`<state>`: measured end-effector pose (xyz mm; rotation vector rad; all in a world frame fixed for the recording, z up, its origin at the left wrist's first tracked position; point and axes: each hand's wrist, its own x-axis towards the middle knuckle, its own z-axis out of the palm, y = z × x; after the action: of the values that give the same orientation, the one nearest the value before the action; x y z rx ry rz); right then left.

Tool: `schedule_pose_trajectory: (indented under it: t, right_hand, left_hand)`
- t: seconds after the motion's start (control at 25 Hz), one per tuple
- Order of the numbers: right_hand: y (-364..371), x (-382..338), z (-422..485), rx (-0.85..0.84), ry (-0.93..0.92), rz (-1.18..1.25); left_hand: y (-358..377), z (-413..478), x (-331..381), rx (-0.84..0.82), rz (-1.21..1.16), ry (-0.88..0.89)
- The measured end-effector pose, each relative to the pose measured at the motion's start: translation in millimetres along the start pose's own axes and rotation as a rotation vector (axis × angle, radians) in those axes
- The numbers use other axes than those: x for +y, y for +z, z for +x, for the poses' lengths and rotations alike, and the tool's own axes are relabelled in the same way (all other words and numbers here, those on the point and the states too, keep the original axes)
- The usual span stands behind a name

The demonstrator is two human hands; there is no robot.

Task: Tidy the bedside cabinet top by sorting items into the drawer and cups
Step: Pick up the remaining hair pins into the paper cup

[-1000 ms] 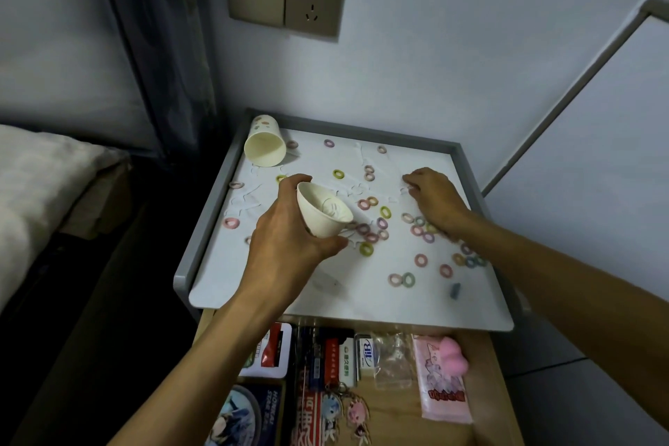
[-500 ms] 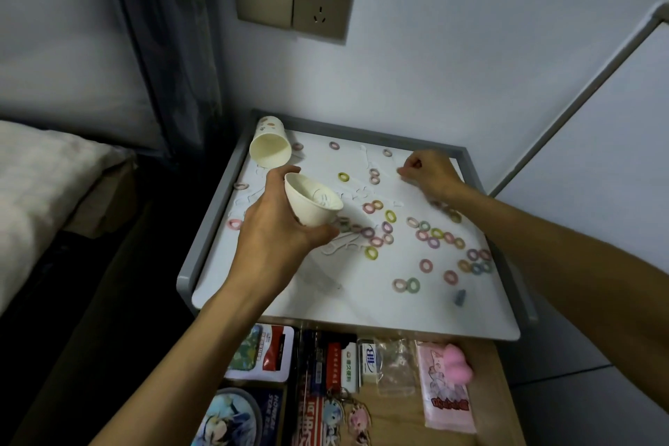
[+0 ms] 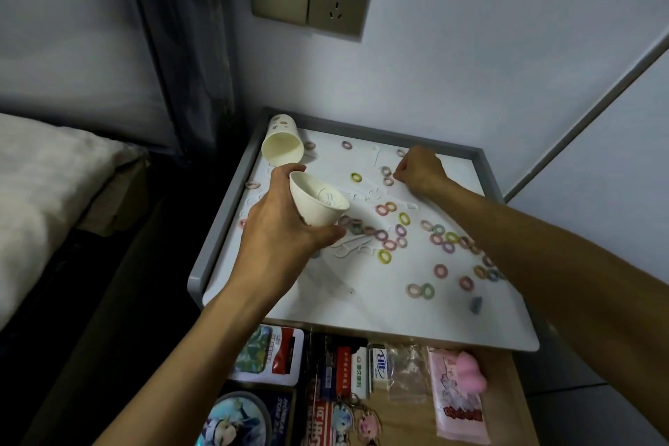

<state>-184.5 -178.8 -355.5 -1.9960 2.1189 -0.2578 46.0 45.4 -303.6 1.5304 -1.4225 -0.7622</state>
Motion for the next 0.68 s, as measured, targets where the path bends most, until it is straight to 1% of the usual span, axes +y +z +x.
schedule_pose_trajectory:
  t: [0.16,0.24,0.28,0.36,0.48,0.56,0.68]
  right_hand:
    - [0,1,-8,-0.006,0.017,-0.199]
    - [-3,4,-8,0.024,0.027,-0.204]
    - [-6,5,-7,0.052,0.033,-0.171]
    - [-11,-1,2,0.096,0.038,-0.025]
    - [-18,-22,17,0.111,0.076,0.201]
    - [-15,-38,23,0.090,0.141,0.241]
    - [-4,-55,27,0.084,0.179,0.189]
  left_hand:
    - [-1,-2,2,-0.004,-0.003,0.008]
    - [-3,-1,3,0.017,-0.013,0.008]
    - [-5,0,4,0.030,-0.026,0.001]
    - [-10,2,4,0.049,-0.056,-0.016]
    - [-14,4,4,0.061,-0.072,-0.032]
    - [-16,6,3,0.068,-0.060,-0.032]
    - [-19,10,-1,0.080,-0.054,-0.037]
